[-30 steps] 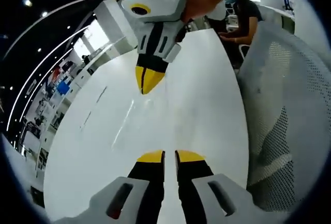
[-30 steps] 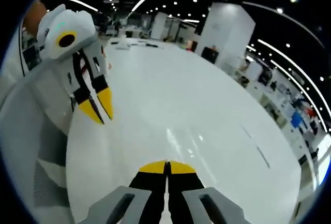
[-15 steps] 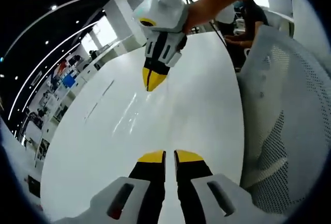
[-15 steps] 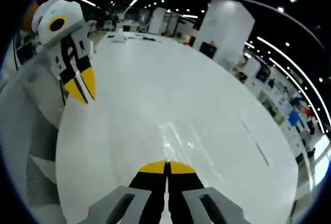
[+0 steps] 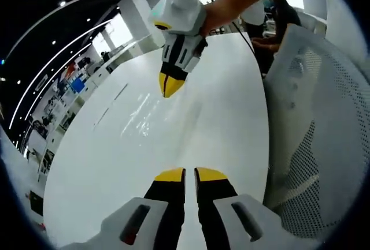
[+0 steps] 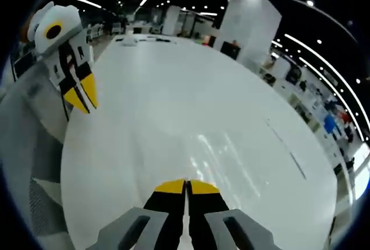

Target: Open the resealable bag by pulling the two sides of the seal apart until the entire bag opening is separated and visibly accessible.

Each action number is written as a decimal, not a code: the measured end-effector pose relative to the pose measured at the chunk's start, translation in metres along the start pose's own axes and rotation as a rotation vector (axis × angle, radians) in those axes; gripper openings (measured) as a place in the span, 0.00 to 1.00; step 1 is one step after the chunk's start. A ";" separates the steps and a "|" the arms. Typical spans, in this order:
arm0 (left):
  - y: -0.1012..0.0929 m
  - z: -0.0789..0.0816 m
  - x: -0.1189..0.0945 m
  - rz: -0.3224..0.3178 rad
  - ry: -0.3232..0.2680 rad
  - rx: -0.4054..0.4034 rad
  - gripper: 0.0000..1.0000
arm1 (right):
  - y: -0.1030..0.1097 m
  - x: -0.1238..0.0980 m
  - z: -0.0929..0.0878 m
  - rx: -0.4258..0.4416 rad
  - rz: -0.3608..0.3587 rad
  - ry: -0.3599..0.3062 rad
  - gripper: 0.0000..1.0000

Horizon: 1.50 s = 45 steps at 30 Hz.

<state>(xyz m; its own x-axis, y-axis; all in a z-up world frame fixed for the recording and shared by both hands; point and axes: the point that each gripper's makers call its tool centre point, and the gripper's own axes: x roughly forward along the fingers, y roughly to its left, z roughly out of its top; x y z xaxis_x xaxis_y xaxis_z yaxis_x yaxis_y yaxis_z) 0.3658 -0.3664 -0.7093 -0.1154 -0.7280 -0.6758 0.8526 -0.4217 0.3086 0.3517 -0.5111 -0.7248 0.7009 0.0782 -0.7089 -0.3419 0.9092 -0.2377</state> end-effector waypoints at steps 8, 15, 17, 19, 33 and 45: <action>-0.002 -0.003 0.001 -0.006 0.004 -0.011 0.04 | 0.015 -0.001 -0.012 0.032 0.051 0.021 0.02; -0.002 -0.008 0.000 -0.001 0.014 -0.025 0.05 | 0.020 -0.001 -0.016 0.070 0.061 0.015 0.06; -0.002 -0.010 0.000 -0.001 0.015 -0.029 0.05 | 0.022 -0.001 -0.017 0.074 0.065 0.015 0.06; -0.002 -0.010 0.000 0.000 0.017 -0.030 0.05 | 0.024 -0.001 -0.018 0.085 0.072 0.016 0.08; -0.001 -0.012 0.001 0.006 0.025 -0.051 0.08 | 0.032 -0.009 -0.017 0.182 0.054 -0.028 0.16; 0.002 -0.017 -0.003 0.024 0.030 -0.062 0.21 | 0.040 -0.023 -0.029 0.290 0.018 -0.071 0.32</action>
<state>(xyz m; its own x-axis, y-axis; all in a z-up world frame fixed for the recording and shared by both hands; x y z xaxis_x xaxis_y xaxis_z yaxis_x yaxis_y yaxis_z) 0.3769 -0.3559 -0.7183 -0.0801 -0.7203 -0.6890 0.8850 -0.3695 0.2833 0.3038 -0.4883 -0.7372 0.7420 0.1148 -0.6604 -0.1689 0.9855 -0.0185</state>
